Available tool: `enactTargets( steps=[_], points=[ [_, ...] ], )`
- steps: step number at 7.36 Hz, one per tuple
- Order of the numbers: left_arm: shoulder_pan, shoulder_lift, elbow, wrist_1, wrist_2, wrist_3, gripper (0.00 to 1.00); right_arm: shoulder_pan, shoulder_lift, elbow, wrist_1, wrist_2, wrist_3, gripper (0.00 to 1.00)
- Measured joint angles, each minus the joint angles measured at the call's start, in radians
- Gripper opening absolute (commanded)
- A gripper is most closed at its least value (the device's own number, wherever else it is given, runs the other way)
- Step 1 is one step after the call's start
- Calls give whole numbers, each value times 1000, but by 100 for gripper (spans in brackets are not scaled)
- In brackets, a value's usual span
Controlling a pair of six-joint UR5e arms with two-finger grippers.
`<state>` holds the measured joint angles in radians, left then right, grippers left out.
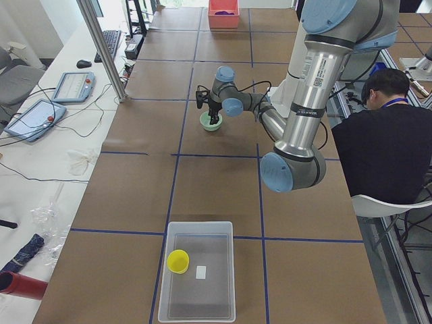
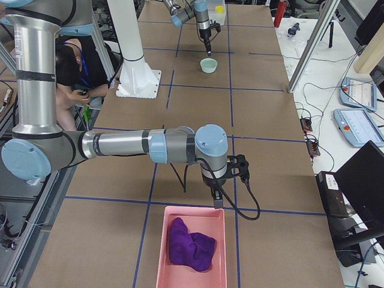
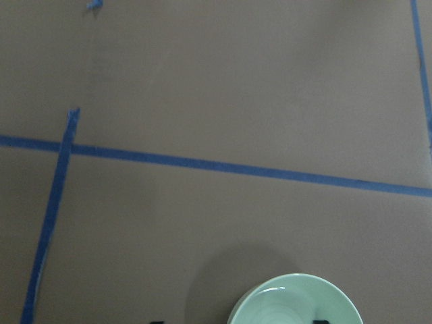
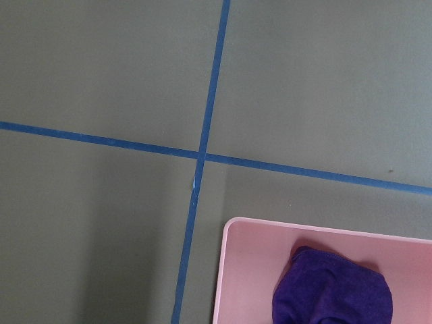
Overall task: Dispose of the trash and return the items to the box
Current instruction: 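Grip the rim of the pale green bowl with the left gripper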
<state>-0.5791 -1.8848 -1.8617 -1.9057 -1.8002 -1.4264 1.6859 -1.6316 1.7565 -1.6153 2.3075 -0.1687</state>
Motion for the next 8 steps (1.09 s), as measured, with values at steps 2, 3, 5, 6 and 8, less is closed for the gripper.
enactTargets(
  steps=[2,3,5,6,8],
  points=[
    [25,-4,41,-2,7,-10,48,0,-1,0,0,1,0,100],
    [44,-6,56,-2,8,-11,0,0,-1,0,0,1,0,100],
    [66,-17,67,-2,9,-8,0,0,-1,0,0,1,0,100],
    [67,-19,59,-1,9,-3,0,1,-2,0,0,1,0,100],
    [36,-17,9,18,3,61,0,1,-3,0,0,1,0,100]
  ],
)
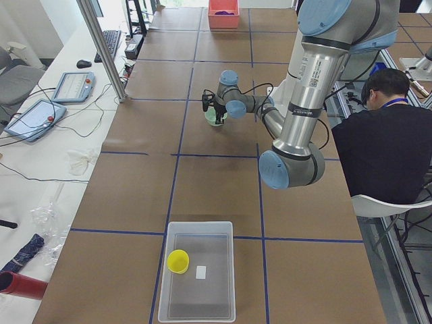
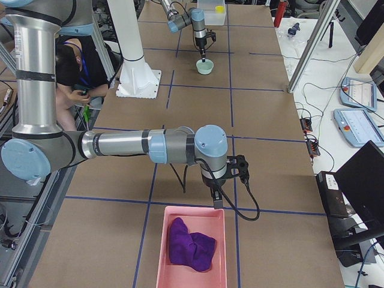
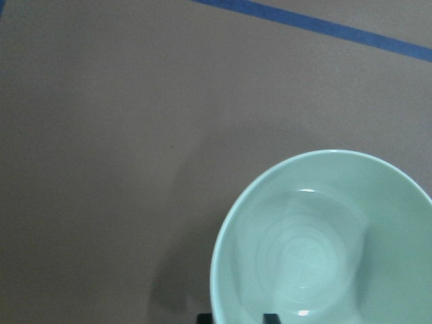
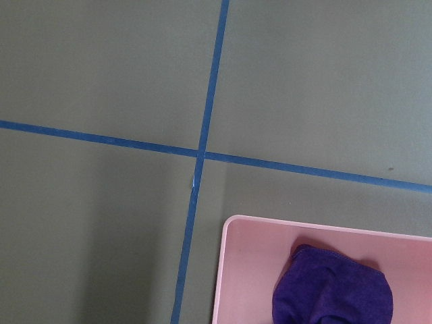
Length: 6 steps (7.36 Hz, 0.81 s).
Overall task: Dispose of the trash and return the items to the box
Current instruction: 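Grip the rim of the pale green bowl with the left gripper, then lift the green bowl with the left gripper and carry it away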
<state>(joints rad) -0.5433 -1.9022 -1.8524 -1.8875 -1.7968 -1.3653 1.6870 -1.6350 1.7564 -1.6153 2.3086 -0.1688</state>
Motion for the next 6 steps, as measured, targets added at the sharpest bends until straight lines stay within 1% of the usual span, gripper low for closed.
enactTargets(
  steps=[1,3,4,6],
  points=[
    [-52,0,-45,43,-12,68,0,0,-1,0,0,0,0,100],
    [-221,0,-152,187,-95,259,0,0,-3,0,0,0,0,100],
    [-330,5,-191,265,-140,403,0,0,-3,0,0,0,0,100],
    [-540,41,-214,378,-197,763,0,-1,-3,0,0,0,-1,100]
  ],
)
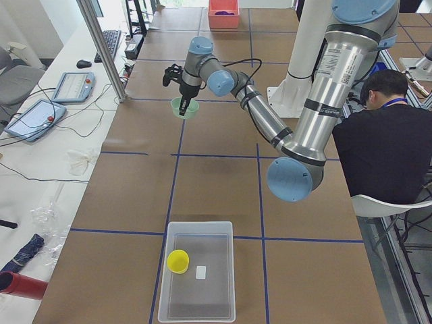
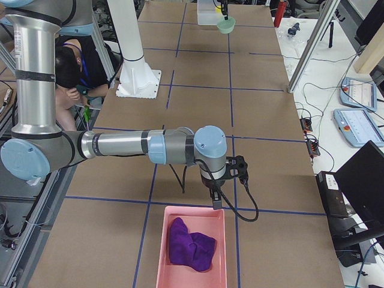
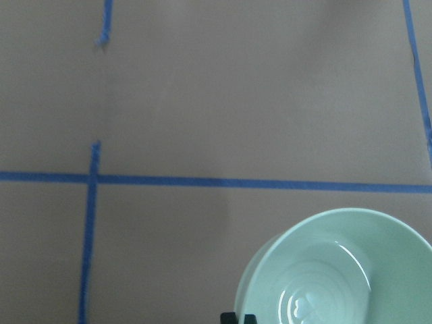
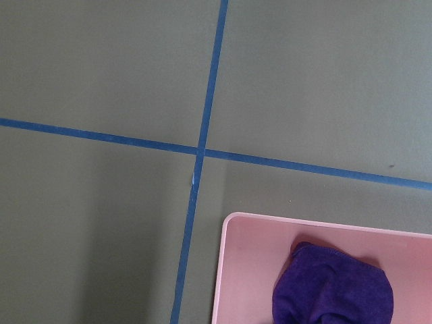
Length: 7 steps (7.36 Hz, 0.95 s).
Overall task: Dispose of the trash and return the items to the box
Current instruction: 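Lift the green bowl with the left gripper and carry it away, then place the green bowl in the clear bin beside the yellow cup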
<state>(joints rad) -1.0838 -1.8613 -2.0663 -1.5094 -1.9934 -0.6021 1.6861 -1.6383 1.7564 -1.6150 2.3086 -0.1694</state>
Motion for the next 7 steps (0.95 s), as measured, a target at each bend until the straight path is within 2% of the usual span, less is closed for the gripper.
enactTargets(
  steps=[2,4,5,7],
  points=[
    [-199,75,52,23,-56,406,0,0,0,0,0,0,0,100],
    [-399,132,180,6,-92,778,0,0,0,1,1,0,-1,100],
    [-457,179,238,-46,-109,892,0,0,0,1,1,0,-1,100],
    [-495,310,376,-299,-186,964,0,0,0,2,1,0,-1,100]
  ],
)
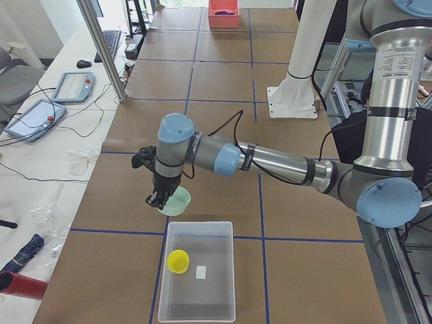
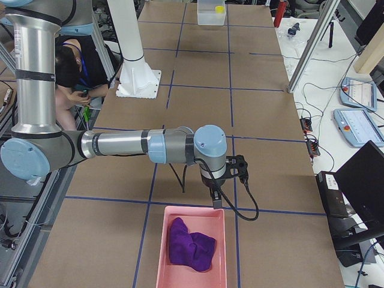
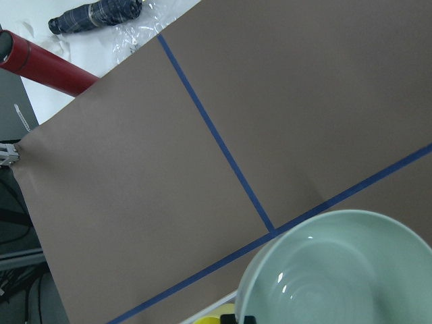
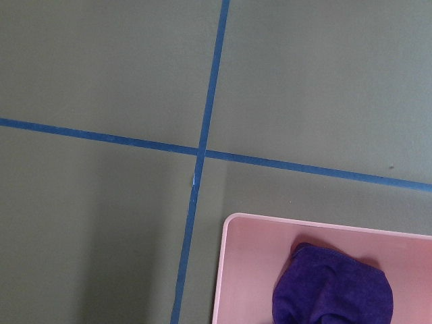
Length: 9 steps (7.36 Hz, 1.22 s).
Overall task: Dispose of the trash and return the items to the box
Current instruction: 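Place the green bowl in the clear bin beside the yellow cup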
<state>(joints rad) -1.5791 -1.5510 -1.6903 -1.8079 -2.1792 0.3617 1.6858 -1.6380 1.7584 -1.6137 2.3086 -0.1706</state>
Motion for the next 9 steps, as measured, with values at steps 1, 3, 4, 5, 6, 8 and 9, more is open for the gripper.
enactTargets(
  steps=[1,3,4,5,6,8,9],
  points=[
    [-4,48,94,-143,-47,4,0,0,1,0,5,0,0,100],
    [-4,133,222,-386,-100,-39,0,-1,0,-3,32,1,1,100],
    [-3,167,246,-460,-115,-73,6,-2,0,-4,39,0,2,100],
    [-1,185,262,-498,-131,-93,68,-2,0,-5,41,0,2,100],
    [0,192,271,-519,-140,-100,100,-4,0,-5,42,0,2,100],
    [1,192,274,-547,-139,-103,100,-6,0,-5,43,0,2,100],
    [2,186,265,-551,-137,-107,100,-7,0,-5,43,0,2,100]
  ],
)
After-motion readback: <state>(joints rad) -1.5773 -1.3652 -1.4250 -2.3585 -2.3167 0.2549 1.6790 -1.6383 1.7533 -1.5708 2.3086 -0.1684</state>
